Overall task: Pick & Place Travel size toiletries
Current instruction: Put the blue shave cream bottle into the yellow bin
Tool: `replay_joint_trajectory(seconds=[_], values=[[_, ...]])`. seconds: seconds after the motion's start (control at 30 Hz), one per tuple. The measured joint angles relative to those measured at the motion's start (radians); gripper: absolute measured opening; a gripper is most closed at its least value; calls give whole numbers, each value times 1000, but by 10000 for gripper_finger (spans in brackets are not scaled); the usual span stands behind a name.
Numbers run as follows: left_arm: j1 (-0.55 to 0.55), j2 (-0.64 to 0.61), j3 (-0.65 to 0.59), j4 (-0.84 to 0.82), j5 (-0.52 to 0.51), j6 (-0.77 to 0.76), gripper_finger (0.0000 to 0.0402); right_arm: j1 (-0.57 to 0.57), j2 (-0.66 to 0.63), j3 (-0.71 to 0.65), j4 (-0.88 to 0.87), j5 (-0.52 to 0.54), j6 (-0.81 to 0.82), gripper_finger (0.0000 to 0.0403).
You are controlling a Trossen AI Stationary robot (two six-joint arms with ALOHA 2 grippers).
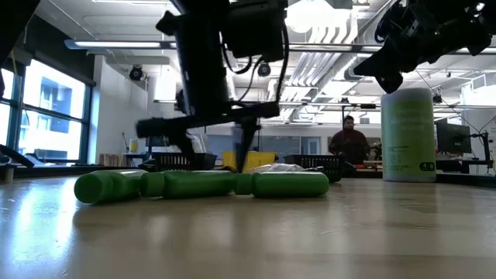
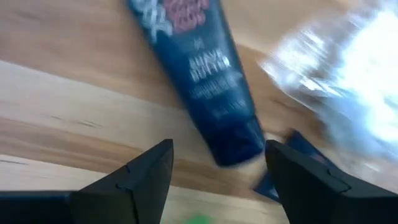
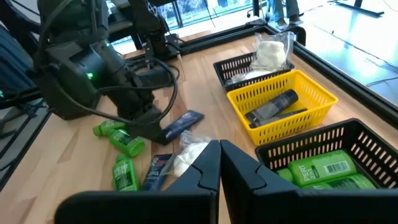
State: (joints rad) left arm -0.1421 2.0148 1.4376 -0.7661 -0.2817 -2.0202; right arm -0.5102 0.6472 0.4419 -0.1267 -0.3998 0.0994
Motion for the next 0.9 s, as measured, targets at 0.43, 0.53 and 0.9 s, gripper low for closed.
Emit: replay_joint_trajectory(seconds=[0.43, 0.53, 0.9], values=[[0, 0, 88, -236, -17, -4, 248, 0, 0, 0, -12, 1, -25, 2], [0, 0, 88, -262, -17, -5, 248, 0, 0, 0, -12, 3, -25, 2], [19, 8, 86, -280, -70, 1, 248, 0, 0, 0, -12, 2, -25, 2]])
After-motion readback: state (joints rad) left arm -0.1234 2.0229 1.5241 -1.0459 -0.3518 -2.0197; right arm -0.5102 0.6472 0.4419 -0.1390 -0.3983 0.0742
